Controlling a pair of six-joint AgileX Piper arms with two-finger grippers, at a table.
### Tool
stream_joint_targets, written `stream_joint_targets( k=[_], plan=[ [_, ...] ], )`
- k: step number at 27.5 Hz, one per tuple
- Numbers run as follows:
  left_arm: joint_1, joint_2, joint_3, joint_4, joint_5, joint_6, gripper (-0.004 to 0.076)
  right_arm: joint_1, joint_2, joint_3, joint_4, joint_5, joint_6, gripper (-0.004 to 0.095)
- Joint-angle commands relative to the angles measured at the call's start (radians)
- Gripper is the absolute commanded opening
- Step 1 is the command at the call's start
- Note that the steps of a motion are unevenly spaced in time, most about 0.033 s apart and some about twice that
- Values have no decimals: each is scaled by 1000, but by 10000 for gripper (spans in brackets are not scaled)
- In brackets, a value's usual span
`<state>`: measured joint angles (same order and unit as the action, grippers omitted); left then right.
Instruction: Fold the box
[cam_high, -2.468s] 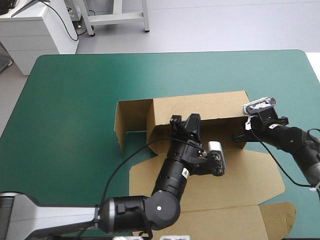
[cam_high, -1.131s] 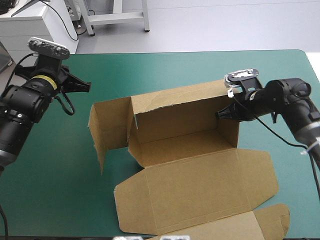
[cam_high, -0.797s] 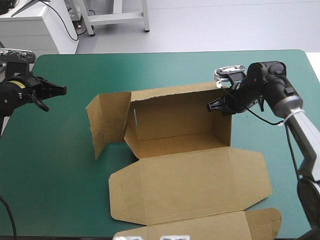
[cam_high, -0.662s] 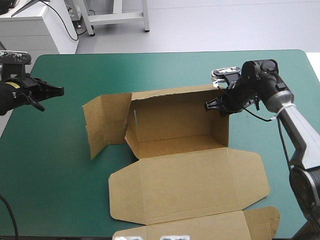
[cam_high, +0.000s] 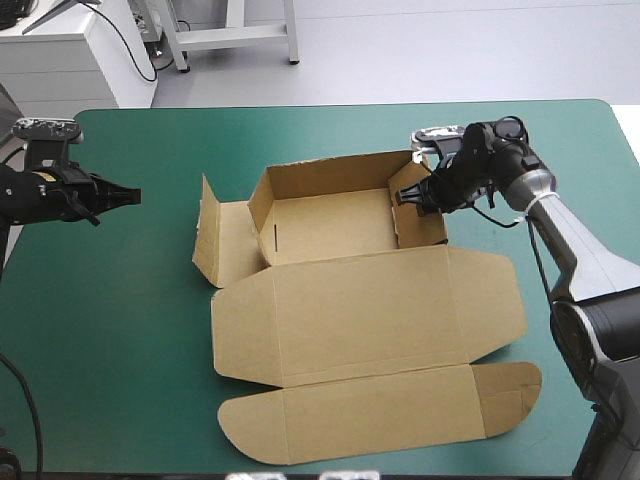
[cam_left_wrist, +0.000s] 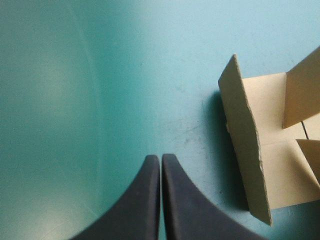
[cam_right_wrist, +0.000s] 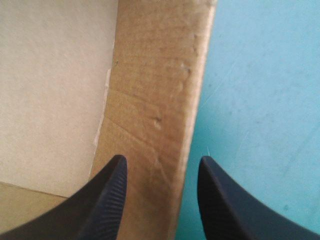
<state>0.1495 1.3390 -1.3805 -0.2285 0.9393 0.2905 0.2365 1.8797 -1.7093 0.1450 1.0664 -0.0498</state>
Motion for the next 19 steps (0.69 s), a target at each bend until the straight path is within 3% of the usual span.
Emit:
stream_joint_targets(
  k=[1, 4, 19],
  plan=[
    [3, -28, -26, -19, -45, -1, -1, 0, -58, -130, -39, 32, -9, 452],
    [3, -28, -26, -19, -42, -1, -1, 0, -58, -255, -83, 130, -9, 442],
    [3, -28, -26, -18, -15, -1, -1, 0, 25, -311, -53, 179, -6, 416]
  ],
)
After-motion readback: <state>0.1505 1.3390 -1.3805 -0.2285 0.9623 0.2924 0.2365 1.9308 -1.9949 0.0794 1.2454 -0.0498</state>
